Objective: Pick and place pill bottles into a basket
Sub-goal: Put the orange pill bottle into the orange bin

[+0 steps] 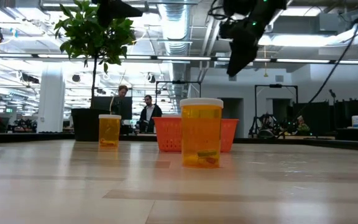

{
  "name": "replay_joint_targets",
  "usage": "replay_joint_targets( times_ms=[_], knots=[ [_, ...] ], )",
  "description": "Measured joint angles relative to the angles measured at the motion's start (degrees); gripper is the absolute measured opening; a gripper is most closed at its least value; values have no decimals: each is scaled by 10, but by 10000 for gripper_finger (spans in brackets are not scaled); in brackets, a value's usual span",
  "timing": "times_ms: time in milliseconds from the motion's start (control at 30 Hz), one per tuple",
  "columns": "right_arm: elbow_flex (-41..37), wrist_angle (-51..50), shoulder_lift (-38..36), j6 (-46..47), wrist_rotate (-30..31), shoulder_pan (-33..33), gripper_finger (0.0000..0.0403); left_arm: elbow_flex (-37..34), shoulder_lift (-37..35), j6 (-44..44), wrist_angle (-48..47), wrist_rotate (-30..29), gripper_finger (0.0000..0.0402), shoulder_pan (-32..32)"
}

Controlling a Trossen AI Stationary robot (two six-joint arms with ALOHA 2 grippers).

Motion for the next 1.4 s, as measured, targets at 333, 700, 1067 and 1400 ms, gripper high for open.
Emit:
replay_joint_targets(
  times_ms=[333,700,1067,1400],
  knots=[
    [72,-47,101,-119,-50,-20,242,0,0,2,-2,-33,249,1],
    [79,-58,164,-140,-49,-3,292,0,0,2,-3,-35,249,1],
    [78,-52,203,-153,-26,-11,320,0,0,2,-3,-35,249,1],
    [79,-35,219,-184,-26,-19,321,0,0,2,-3,-35,249,1]
  ],
)
